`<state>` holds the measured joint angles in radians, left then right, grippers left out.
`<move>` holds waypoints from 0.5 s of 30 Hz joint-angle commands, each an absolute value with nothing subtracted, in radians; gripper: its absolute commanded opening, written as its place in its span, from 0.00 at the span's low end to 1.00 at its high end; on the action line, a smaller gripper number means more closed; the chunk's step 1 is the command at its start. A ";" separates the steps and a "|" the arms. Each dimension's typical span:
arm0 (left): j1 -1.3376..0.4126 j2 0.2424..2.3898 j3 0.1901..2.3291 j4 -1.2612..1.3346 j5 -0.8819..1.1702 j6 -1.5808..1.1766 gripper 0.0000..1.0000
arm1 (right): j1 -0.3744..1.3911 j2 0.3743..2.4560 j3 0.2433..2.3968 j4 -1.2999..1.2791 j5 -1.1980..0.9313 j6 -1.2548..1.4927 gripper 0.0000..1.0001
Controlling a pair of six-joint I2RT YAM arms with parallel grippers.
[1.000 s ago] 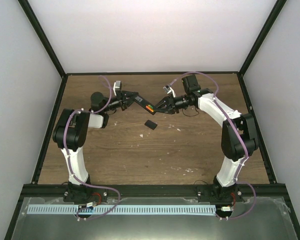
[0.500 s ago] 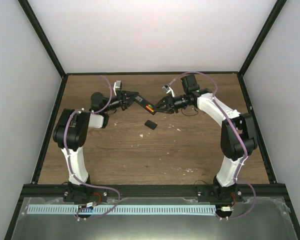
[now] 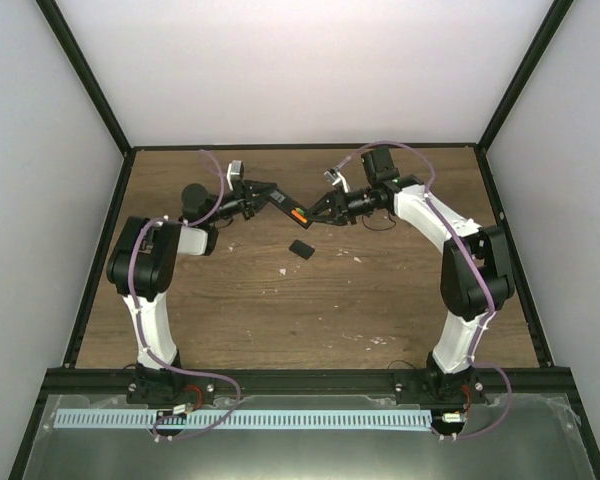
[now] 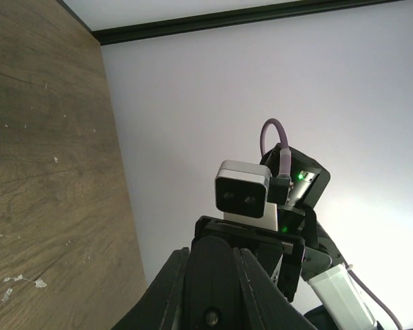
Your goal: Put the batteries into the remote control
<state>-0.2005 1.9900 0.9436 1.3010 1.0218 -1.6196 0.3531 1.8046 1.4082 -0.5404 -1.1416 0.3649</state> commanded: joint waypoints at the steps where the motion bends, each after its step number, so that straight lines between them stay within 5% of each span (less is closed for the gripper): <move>1: -0.216 2.014 0.958 1.301 1.026 -1.574 0.00 | 0.393 1.810 1.484 -0.500 -1.182 0.368 0.17; 15: -0.216 1.981 0.968 1.101 0.970 -1.449 0.00 | 0.406 1.815 1.497 -0.520 -1.163 0.362 0.17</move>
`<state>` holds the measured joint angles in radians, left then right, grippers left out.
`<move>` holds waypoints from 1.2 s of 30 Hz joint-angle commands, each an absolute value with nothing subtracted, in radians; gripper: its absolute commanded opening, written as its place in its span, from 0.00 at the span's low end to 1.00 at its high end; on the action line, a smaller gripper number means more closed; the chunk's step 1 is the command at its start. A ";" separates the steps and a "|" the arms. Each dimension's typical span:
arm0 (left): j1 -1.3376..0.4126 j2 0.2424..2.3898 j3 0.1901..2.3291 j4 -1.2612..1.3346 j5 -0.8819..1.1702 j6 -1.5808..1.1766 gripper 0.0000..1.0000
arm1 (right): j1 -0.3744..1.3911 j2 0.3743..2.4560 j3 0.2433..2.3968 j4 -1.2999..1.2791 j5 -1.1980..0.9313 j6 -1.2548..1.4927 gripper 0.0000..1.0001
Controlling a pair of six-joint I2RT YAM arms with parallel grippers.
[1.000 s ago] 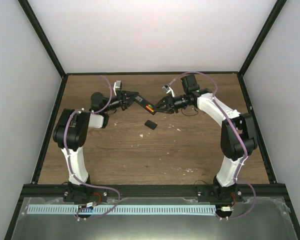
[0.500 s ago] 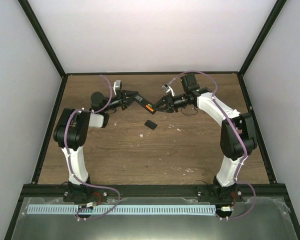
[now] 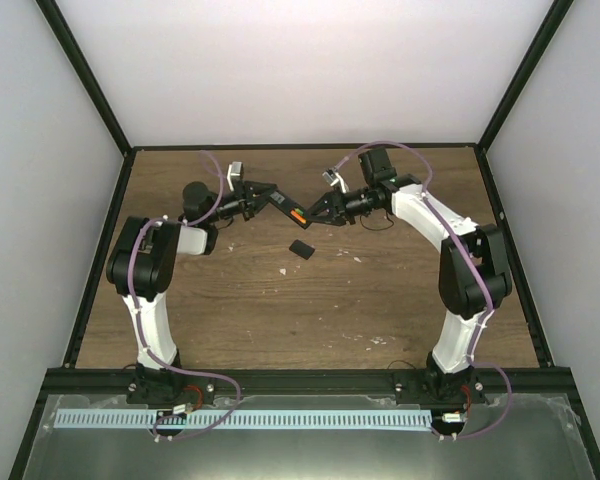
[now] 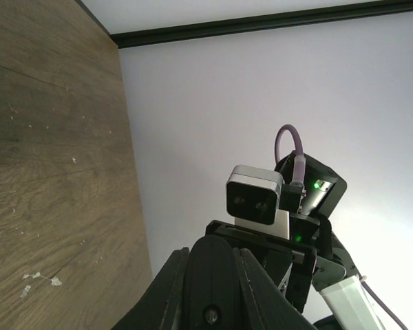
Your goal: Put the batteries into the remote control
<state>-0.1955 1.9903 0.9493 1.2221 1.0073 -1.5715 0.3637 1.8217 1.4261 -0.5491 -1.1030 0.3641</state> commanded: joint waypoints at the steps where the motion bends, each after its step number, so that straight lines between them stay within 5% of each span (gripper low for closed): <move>1: -0.216 1.976 0.972 1.081 0.970 -1.435 0.00 | 0.408 1.817 1.496 -0.520 -1.161 0.362 0.17; 22: -0.210 1.971 0.973 1.106 0.968 -1.445 0.00 | 0.413 1.813 1.513 -0.527 -1.105 0.351 0.07; 29: -0.185 1.959 0.955 1.122 0.971 -1.444 0.00 | 0.377 1.761 1.501 -0.529 -1.010 0.333 0.25; 36: -0.177 1.955 0.959 1.137 0.988 -1.452 0.00 | 0.352 1.754 1.479 -0.511 -1.021 0.326 0.32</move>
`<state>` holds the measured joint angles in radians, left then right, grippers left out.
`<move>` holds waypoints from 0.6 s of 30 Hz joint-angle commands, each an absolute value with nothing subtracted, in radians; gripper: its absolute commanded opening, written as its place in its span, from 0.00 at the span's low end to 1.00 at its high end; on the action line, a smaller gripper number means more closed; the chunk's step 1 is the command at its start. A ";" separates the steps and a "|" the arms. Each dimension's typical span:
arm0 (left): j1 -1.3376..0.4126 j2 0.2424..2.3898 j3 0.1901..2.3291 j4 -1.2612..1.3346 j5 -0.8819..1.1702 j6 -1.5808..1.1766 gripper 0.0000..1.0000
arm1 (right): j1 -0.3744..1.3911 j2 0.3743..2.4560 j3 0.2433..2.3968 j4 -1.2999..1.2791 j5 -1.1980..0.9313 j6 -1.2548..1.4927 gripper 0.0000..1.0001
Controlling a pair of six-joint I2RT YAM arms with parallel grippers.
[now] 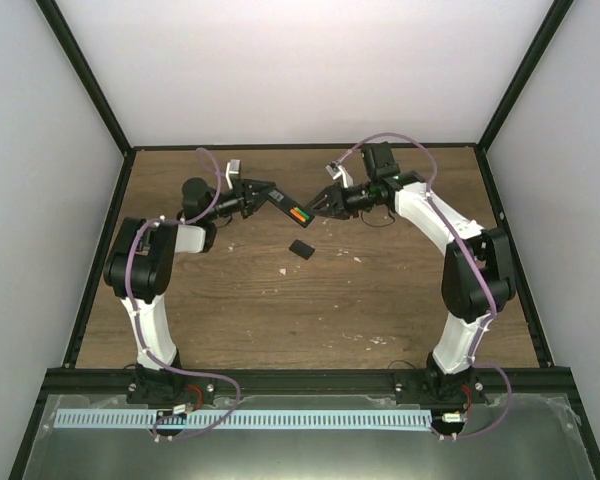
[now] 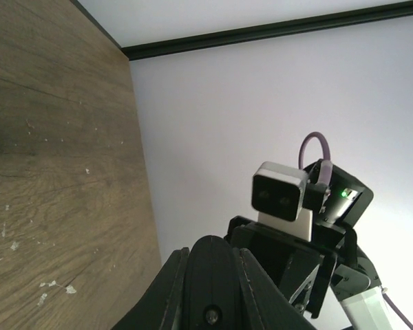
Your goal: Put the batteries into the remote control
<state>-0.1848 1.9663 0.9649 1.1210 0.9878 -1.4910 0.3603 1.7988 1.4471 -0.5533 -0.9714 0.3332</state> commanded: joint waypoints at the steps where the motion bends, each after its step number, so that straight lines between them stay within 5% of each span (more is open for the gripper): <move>1: -0.178 1.958 0.964 1.147 0.991 -1.460 0.00 | 0.353 1.761 1.479 -0.505 -1.036 0.332 0.32; 13: -0.200 1.999 1.006 1.260 1.039 -1.546 0.00 | 0.361 1.808 1.492 -0.524 -1.051 0.317 0.37; 18: -0.159 1.982 0.954 1.229 1.021 -1.514 0.00 | 0.360 1.750 1.508 -0.586 -0.800 0.277 0.38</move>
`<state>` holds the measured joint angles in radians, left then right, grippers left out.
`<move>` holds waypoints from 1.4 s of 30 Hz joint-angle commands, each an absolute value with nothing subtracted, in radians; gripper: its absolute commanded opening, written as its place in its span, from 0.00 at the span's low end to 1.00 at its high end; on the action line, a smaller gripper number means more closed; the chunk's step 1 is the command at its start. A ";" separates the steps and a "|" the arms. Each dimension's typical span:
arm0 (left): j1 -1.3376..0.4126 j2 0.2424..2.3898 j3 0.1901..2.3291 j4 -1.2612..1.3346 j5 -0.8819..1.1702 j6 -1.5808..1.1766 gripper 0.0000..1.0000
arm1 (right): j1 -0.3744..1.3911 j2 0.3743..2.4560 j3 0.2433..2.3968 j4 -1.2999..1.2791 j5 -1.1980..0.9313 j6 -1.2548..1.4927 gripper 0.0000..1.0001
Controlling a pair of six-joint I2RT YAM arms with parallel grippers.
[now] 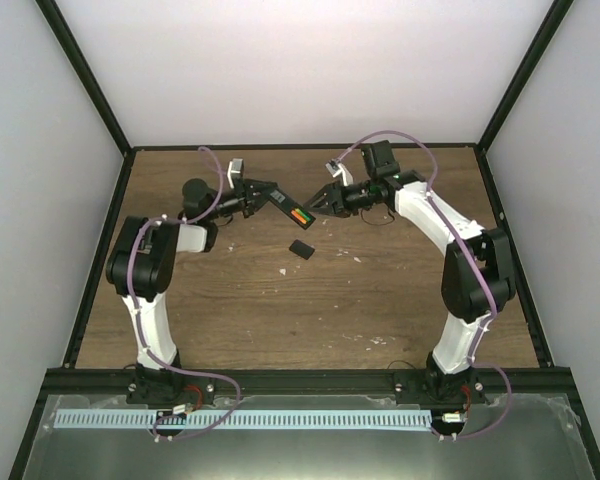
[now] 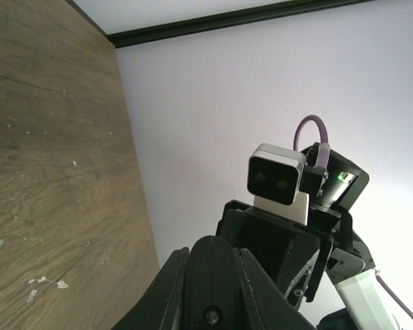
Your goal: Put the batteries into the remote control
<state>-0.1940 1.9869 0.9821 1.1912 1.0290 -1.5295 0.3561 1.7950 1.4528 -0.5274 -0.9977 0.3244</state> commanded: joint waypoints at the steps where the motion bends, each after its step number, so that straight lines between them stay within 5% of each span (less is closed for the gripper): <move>1: -0.143 1.977 0.940 1.226 1.020 -1.510 0.00 | 0.361 1.736 1.505 -0.604 -0.708 0.260 0.38; 19: -0.087 1.792 0.869 0.822 0.941 -1.226 0.00 | 0.484 1.506 1.433 -0.610 -0.030 0.101 0.41; 23: -0.087 1.775 0.860 0.823 0.937 -1.228 0.00 | 0.489 1.351 1.386 -0.502 0.140 0.027 0.55; 28: -0.087 1.762 0.840 0.822 0.929 -1.223 0.00 | 0.487 1.204 1.300 -0.352 0.255 -0.100 0.99; 32: -0.090 1.750 0.831 0.817 0.921 -1.217 0.00 | 0.487 1.121 1.202 -0.244 0.367 -0.022 1.00; 37: -0.093 1.714 0.823 0.768 0.907 -1.187 0.00 | 0.476 1.044 1.101 -0.215 0.236 -0.022 1.00; 42: -0.092 1.655 0.769 0.727 0.882 -1.161 0.00 | 0.463 1.192 1.185 -0.448 0.018 -0.050 1.00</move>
<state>-0.0887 1.7130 0.8135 0.7525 0.9062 -1.1984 0.4725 1.0981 1.1141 -0.3069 0.1890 -0.0303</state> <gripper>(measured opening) 0.140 0.999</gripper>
